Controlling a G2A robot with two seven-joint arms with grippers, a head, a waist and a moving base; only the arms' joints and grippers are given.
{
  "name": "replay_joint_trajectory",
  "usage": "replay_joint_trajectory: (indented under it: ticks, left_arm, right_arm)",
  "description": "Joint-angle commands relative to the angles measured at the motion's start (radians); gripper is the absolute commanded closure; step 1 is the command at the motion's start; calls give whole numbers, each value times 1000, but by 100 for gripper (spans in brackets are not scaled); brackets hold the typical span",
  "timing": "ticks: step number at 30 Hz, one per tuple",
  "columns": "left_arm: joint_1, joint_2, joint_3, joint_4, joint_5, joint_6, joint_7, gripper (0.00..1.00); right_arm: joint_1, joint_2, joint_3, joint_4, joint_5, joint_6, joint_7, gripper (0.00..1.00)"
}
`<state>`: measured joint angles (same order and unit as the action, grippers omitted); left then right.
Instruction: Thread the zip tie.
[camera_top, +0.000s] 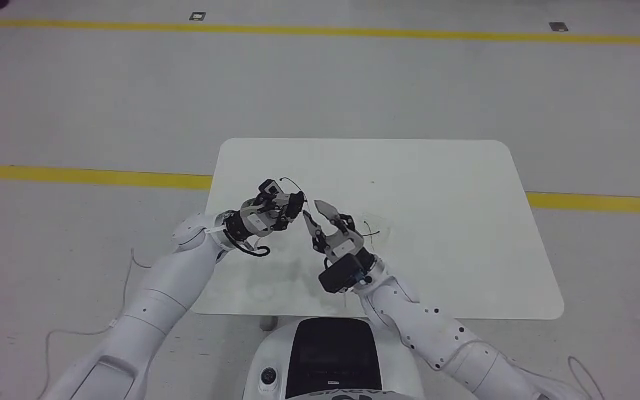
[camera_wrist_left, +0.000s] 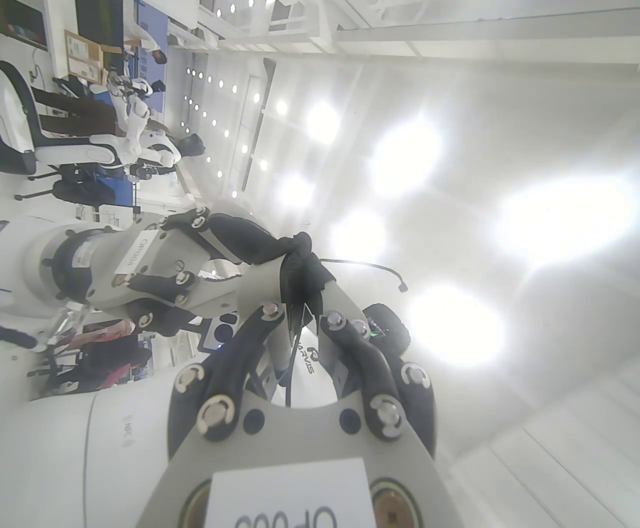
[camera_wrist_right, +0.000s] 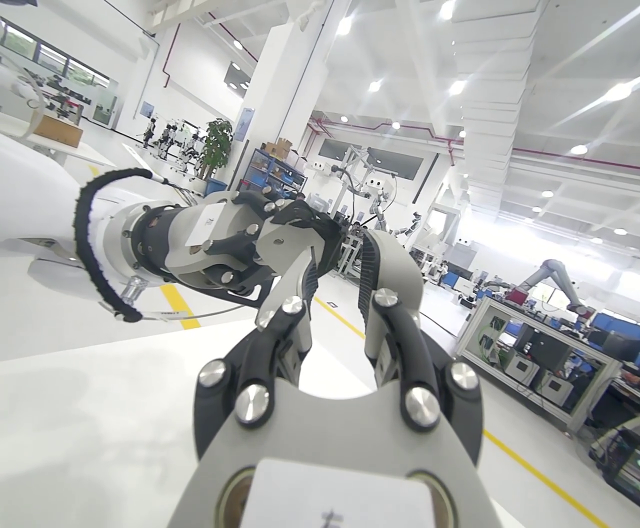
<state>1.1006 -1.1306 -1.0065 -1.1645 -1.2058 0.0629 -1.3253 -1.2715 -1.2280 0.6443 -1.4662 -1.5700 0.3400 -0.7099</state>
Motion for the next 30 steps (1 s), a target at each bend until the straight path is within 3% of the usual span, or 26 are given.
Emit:
replay_joint_trajectory:
  ticks: [1,13,30]
  left_arm:
    - [0,0,0,0,0,0,0,100]
    - [0,0,0,0,0,0,0,100]
    - [0,0,0,0,0,0,0,100]
  right_arm:
    - [1,-1,0,1,0,0,-1,84]
    - [3,-3,1,3,0,0,4,100]
    - [-5,-4,14,14,0,0,12,100]
